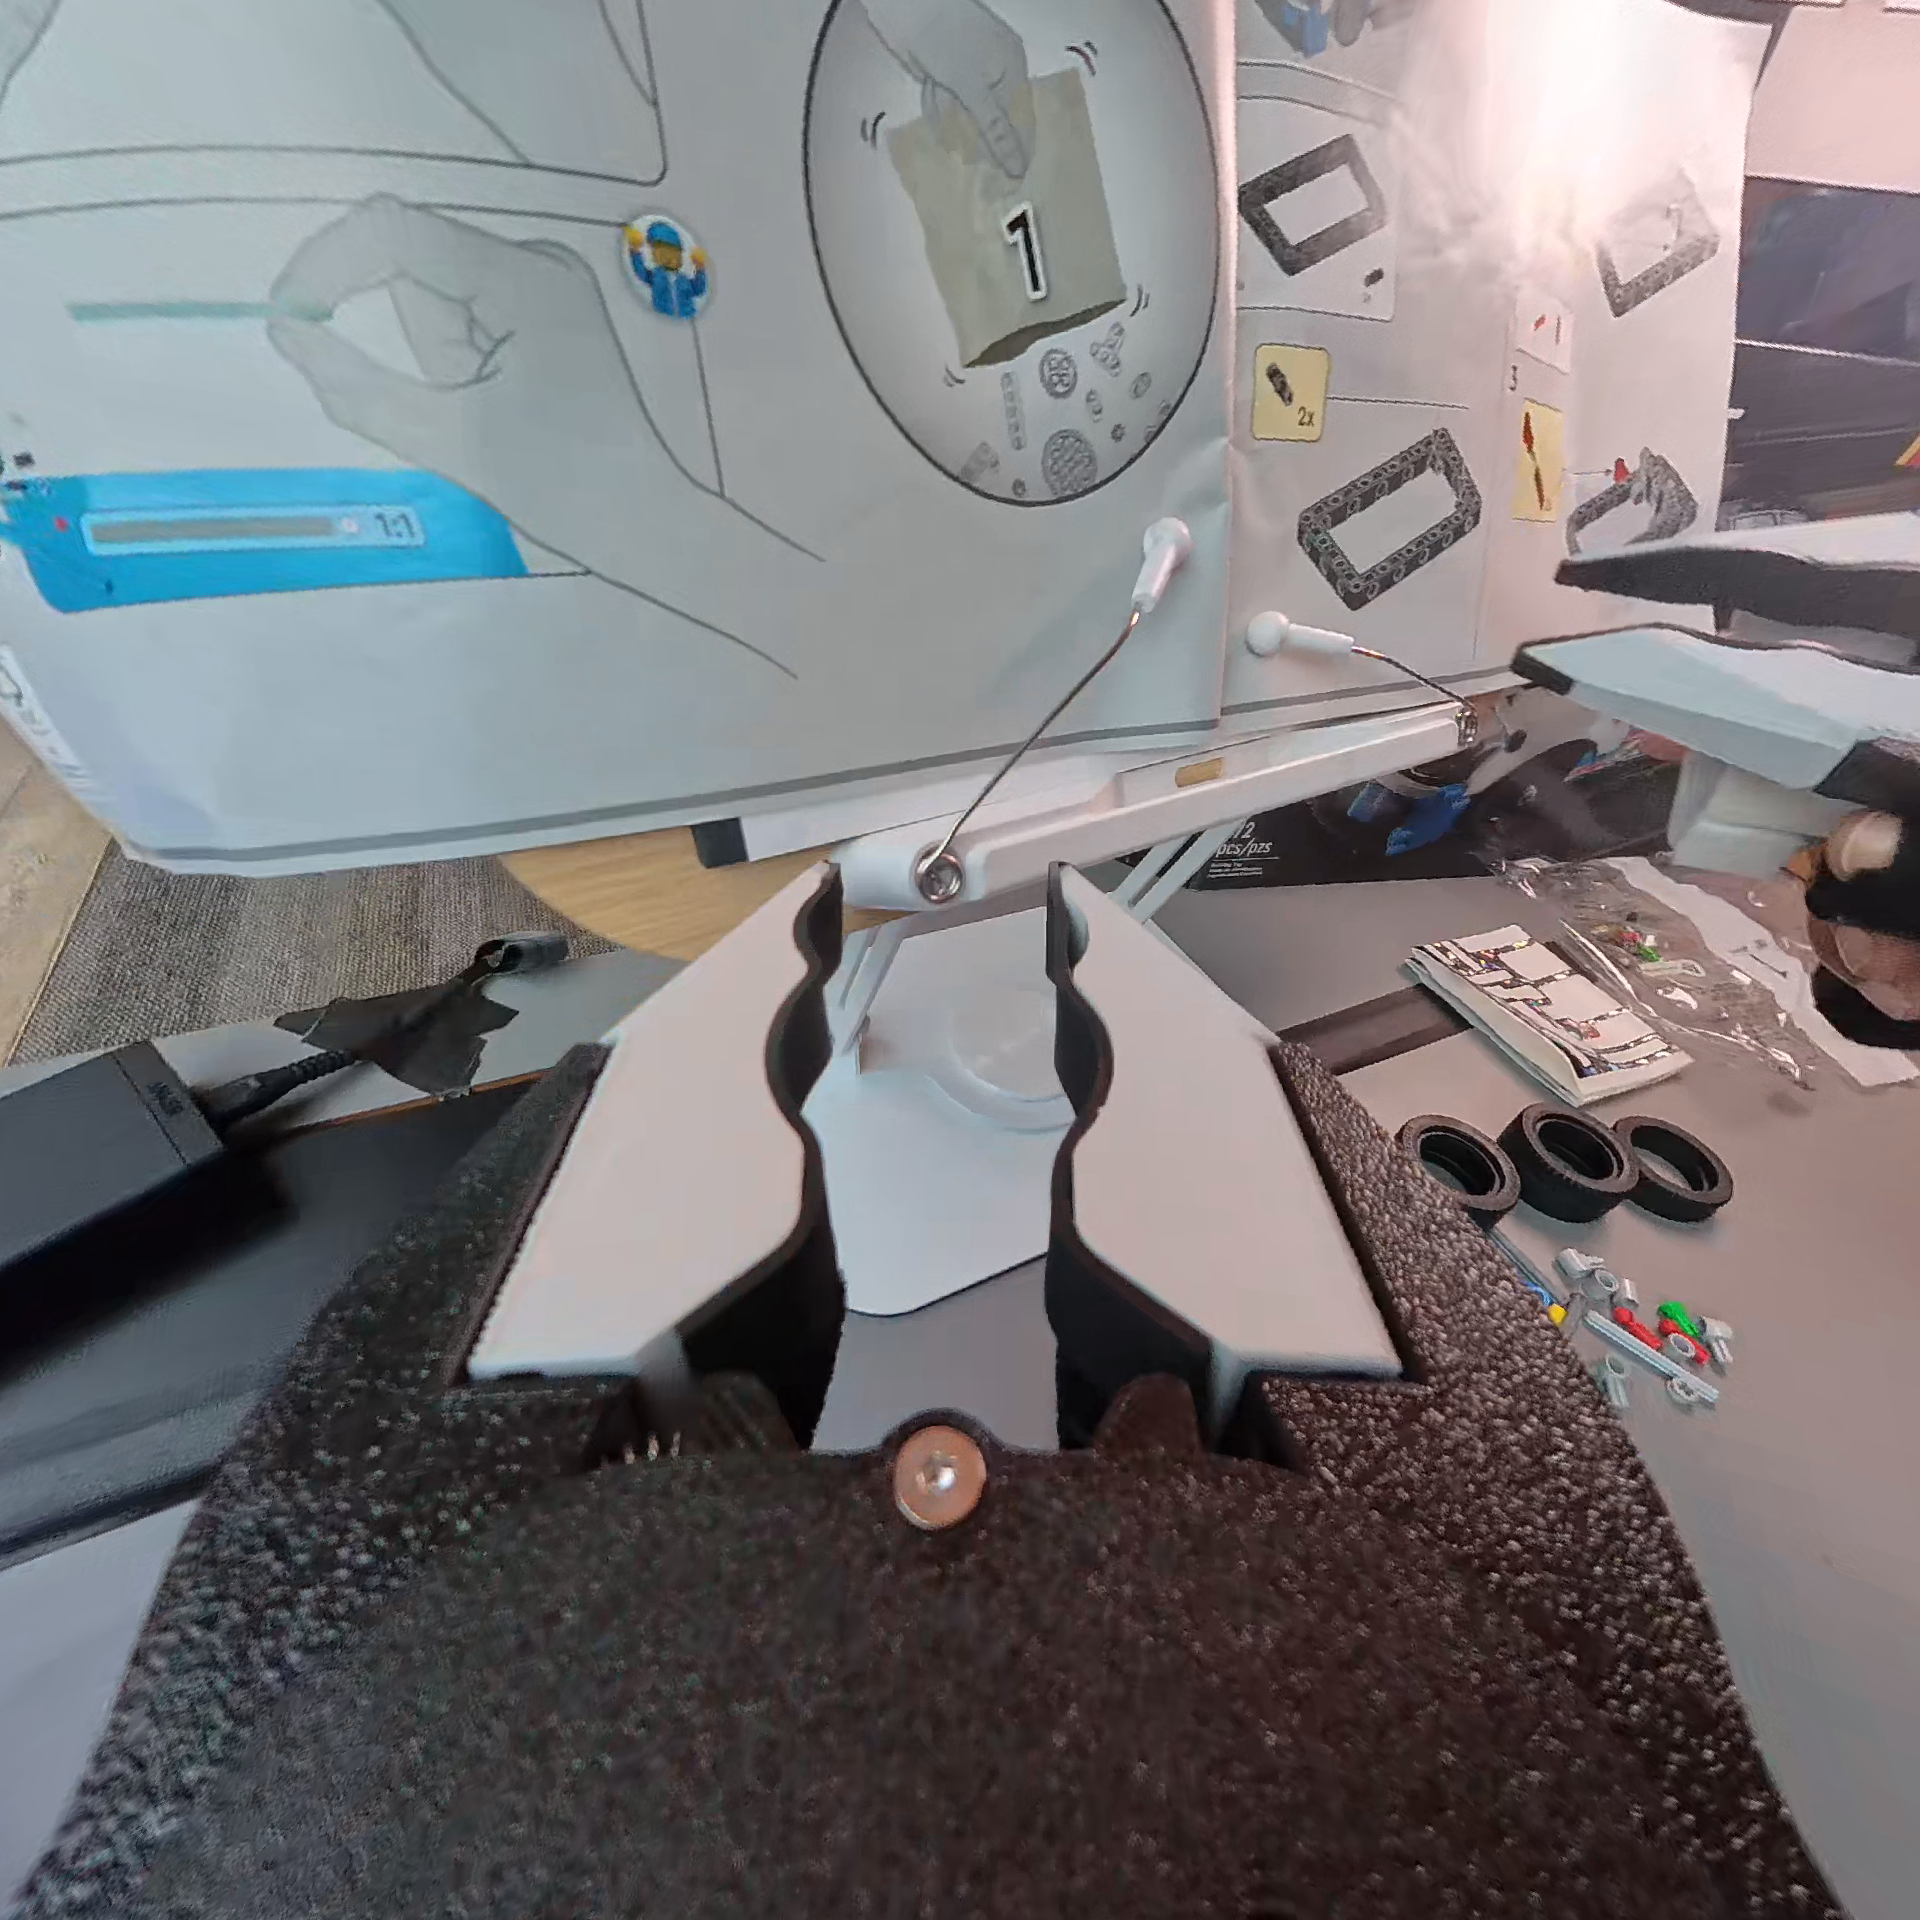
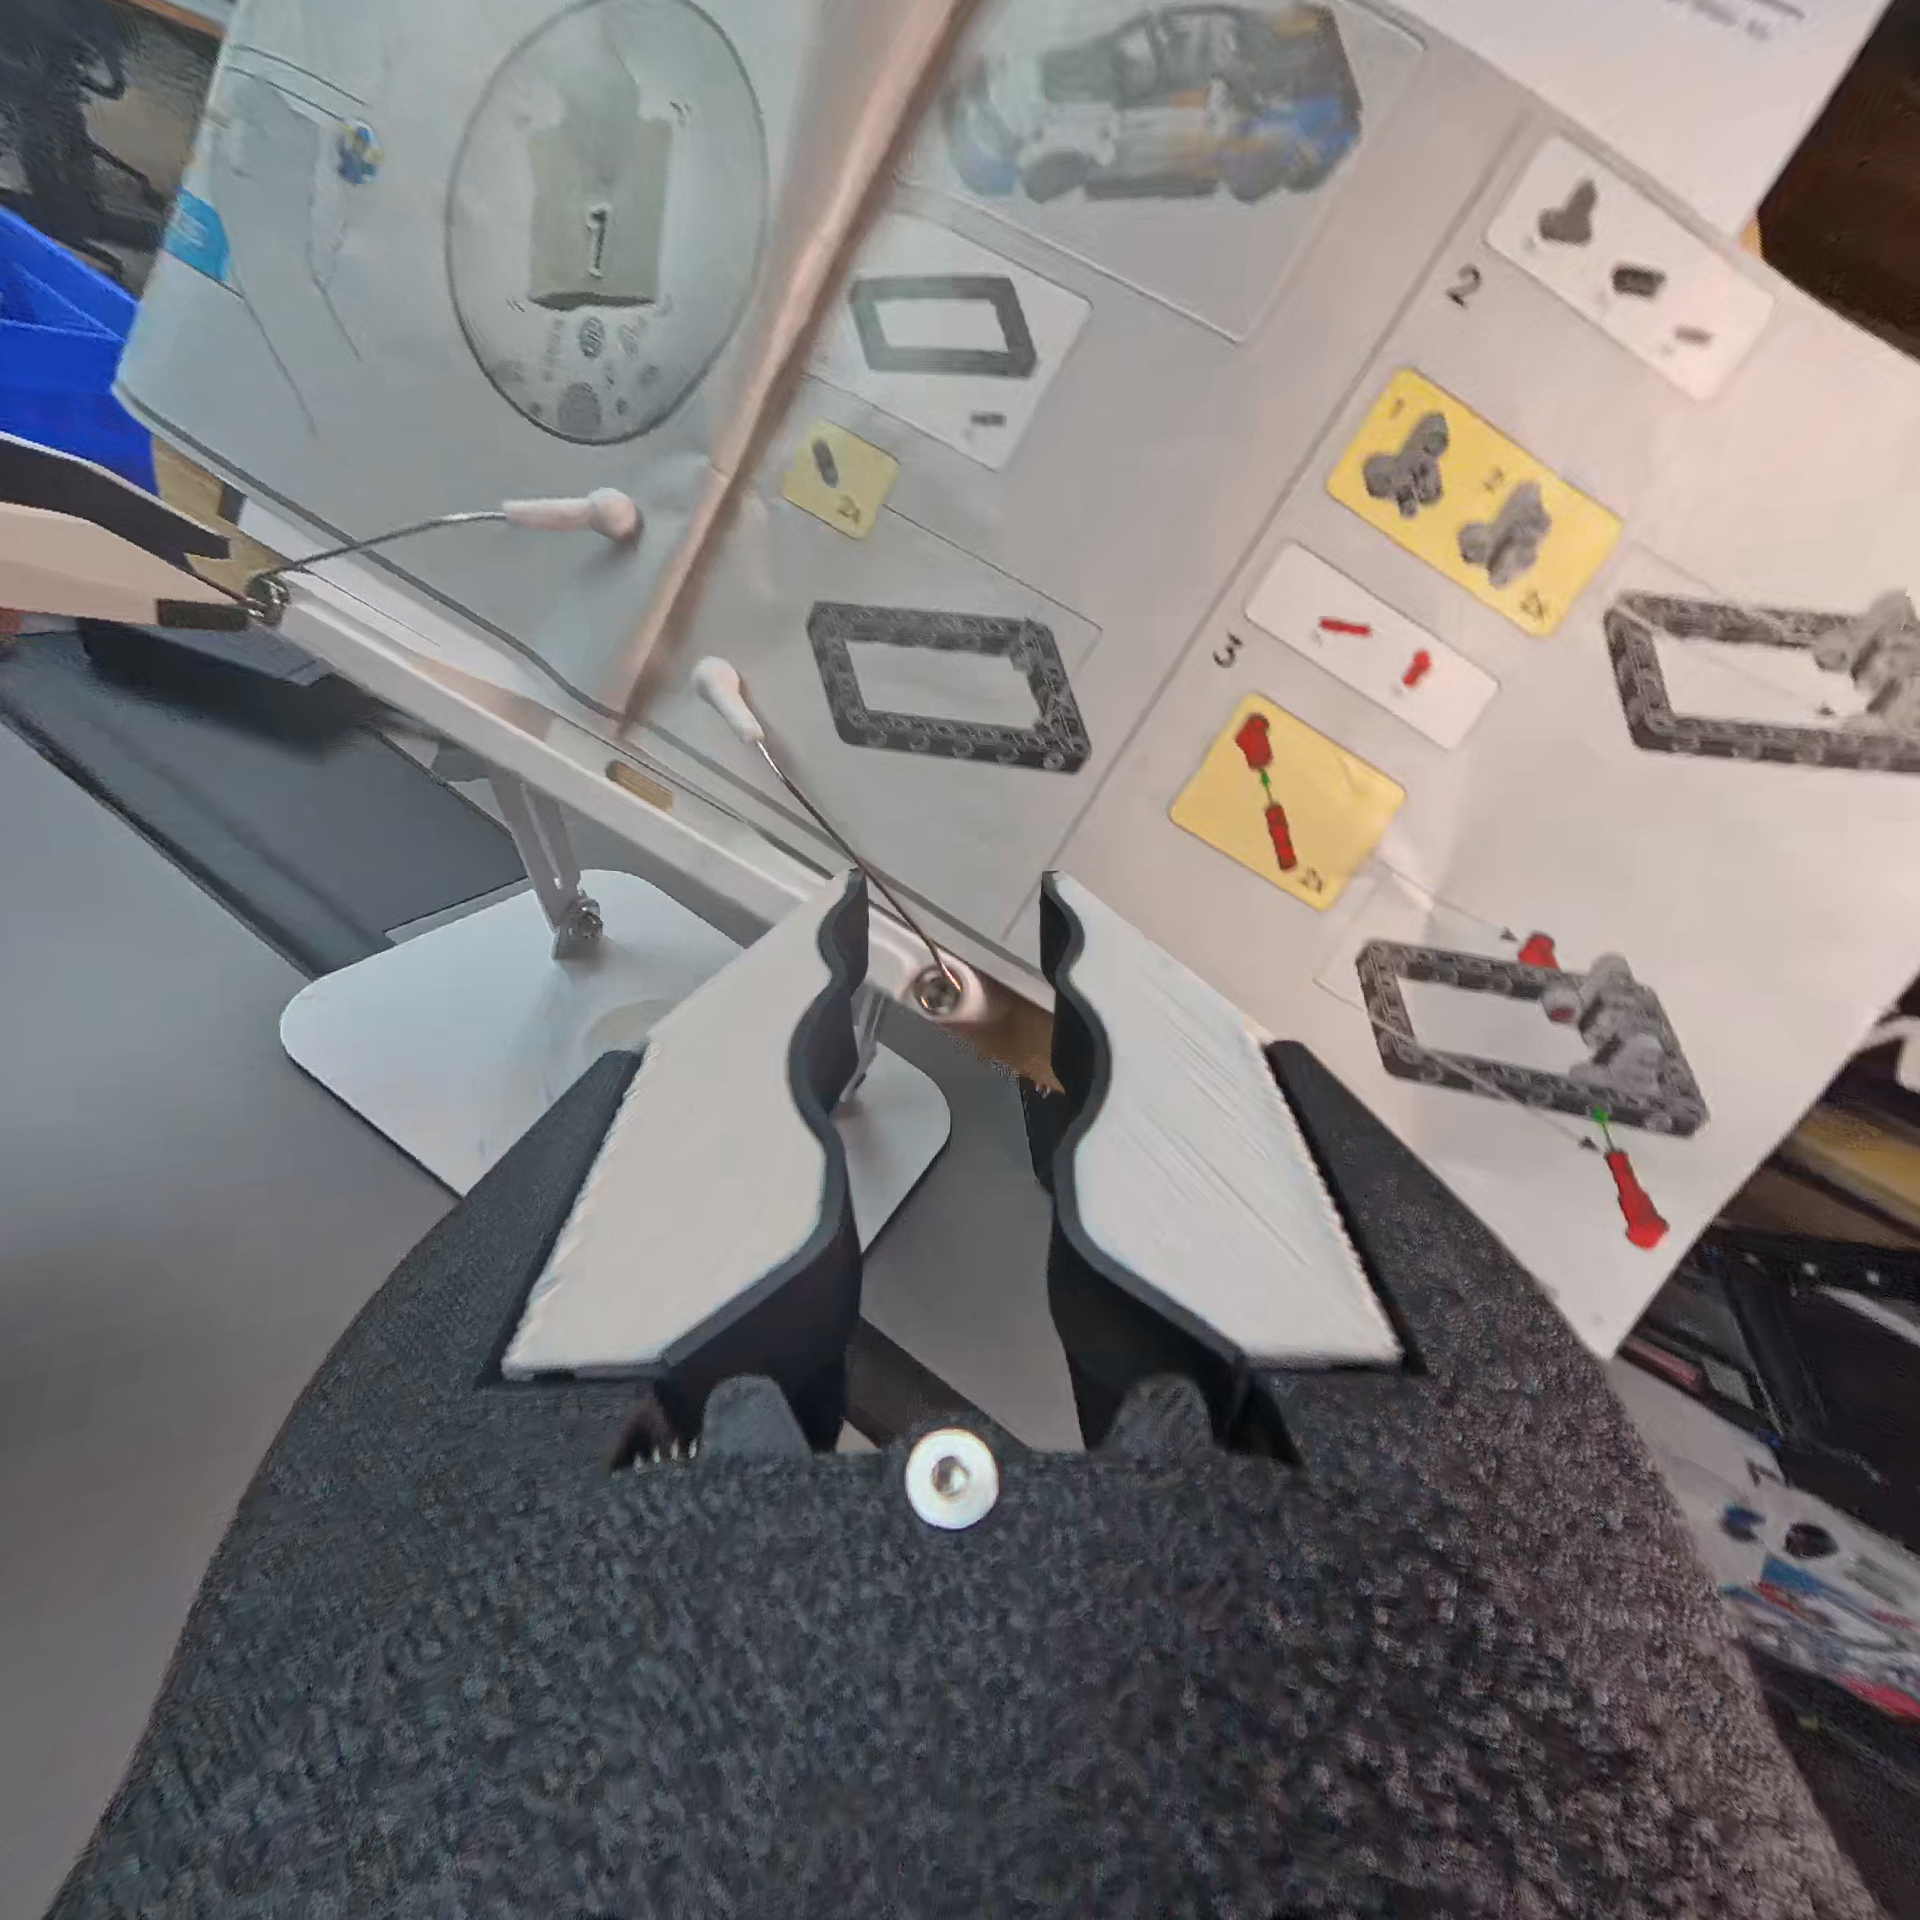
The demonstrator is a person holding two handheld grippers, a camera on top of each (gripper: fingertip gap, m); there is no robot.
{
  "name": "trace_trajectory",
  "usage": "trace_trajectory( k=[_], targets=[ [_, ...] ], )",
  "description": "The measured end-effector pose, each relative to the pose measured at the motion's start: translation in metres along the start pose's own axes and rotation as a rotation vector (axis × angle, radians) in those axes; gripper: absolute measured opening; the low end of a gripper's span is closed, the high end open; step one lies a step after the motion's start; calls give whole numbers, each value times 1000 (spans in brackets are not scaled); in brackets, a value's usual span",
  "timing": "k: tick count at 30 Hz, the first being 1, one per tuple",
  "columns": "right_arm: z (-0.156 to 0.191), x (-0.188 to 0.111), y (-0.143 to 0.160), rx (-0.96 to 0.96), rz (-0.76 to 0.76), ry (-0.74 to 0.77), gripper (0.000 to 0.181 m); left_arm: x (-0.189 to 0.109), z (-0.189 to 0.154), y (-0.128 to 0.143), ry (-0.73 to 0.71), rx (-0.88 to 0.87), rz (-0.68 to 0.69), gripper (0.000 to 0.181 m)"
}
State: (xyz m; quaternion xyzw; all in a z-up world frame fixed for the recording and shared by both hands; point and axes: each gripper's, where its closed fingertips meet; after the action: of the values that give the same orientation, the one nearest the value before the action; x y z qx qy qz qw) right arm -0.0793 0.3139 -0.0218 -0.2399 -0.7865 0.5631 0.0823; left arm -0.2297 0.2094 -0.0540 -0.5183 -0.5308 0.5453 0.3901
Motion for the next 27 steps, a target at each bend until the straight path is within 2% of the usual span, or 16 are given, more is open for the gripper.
trace_trajectory(
  k=[1, 5, 10, 15, 20, 23, 27],
  targets=[
    [-8, -6, 12, 41, 10, 14, 33, 2, 5, 1, -17, -18, -3, 40],
    [-17, -36, 46, 132, 31, 24, 34, 8, 17, -2, -26, -76, -29, 37],
    [0, -87, 69, 232, 16, -24, 34, 10, 19, -2, -4, -112, -44, 38],
    [17, -128, 71, 282, -14, -47, 31, 15, 23, -1, 41, -211, -21, 35],
    [27, -149, 59, 271, -58, -44, 31, 17, 29, -1, 31, -275, 15, 33],
    [35, -155, 55, 271, -72, -61, 30, 1, 23, -16, 29, -218, -70, 26],
    [48, -163, 52, 272, -54, -133, 31, -47, -10, -41, 117, -125, -204, 34]
  ],
)
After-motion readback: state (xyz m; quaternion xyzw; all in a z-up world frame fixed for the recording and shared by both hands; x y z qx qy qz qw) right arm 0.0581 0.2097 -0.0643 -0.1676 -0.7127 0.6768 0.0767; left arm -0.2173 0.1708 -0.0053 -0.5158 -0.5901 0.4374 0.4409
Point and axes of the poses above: each gripper's, where its closed fingertips meet, x out along the fingers, y out of its underside, z = x × y across the jaws, and after that the axes turned 6 degrees about -y, right-handed
